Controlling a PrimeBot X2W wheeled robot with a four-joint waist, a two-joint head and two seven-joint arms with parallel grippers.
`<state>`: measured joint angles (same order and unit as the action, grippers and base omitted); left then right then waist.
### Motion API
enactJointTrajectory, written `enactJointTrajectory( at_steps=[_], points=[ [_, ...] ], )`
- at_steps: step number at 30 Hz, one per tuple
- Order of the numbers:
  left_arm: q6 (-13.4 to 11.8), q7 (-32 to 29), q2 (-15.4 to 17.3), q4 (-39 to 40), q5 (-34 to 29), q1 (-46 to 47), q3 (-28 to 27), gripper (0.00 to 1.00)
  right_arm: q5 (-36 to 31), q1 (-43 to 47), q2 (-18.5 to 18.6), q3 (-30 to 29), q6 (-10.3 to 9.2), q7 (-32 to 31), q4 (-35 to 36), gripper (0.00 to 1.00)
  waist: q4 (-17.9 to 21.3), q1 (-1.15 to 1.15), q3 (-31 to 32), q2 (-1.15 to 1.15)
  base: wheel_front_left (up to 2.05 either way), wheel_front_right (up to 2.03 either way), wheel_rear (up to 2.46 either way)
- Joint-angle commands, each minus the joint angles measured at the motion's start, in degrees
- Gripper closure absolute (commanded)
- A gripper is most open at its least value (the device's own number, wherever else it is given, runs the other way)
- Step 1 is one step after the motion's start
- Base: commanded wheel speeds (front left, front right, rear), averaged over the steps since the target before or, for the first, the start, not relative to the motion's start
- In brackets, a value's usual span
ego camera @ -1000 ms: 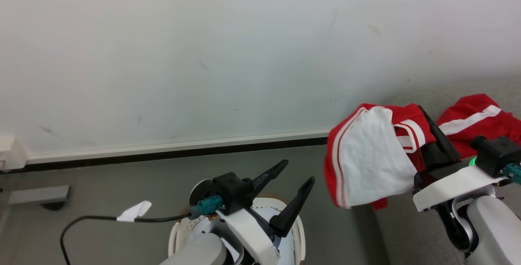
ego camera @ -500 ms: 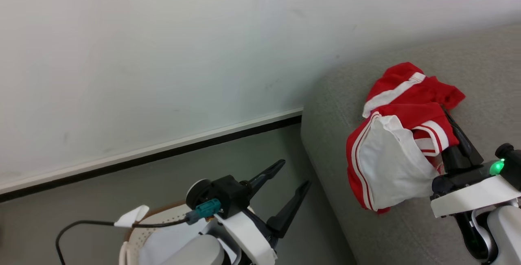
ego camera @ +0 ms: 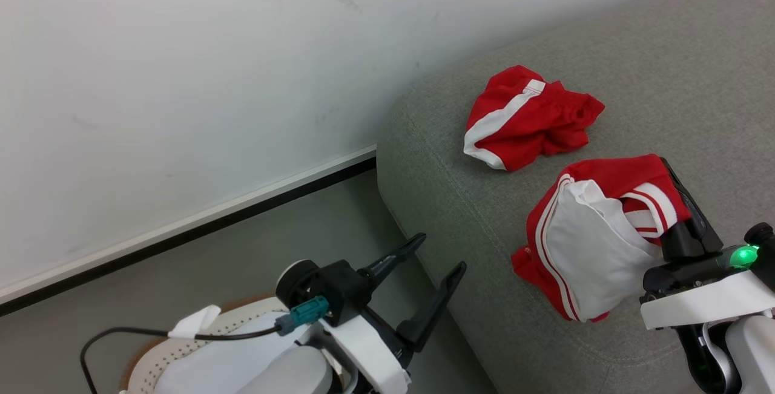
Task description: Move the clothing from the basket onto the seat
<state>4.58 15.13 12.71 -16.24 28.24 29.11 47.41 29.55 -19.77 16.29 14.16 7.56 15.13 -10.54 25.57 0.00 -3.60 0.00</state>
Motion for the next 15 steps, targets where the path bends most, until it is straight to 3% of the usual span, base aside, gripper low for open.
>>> enactJointTrajectory(
  at_steps=[1,9,15],
  points=[
    [0.25,0.0,0.04,0.01,-1.1,-0.68,-0.15,0.0,-0.47,-0.55,0.18,-0.1,-0.14,0.02,0.47,1.0,0.54,0.0,-0.61,0.0,0.0,0.0,0.0],
    [1.27,0.01,0.37,-0.35,-1.84,0.26,-0.22,0.0,-0.56,-4.34,1.65,-1.69,-0.15,0.02,0.39,1.0,-0.26,0.0,-3.52,0.0,0.0,0.0,0.0],
    [1.78,-0.43,2.45,0.79,-2.44,2.63,0.02,0.0,0.42,-11.29,4.57,-4.83,-0.14,0.02,-0.35,1.0,-3.15,0.0,-9.52,0.0,0.0,0.0,0.0]
  ],
)
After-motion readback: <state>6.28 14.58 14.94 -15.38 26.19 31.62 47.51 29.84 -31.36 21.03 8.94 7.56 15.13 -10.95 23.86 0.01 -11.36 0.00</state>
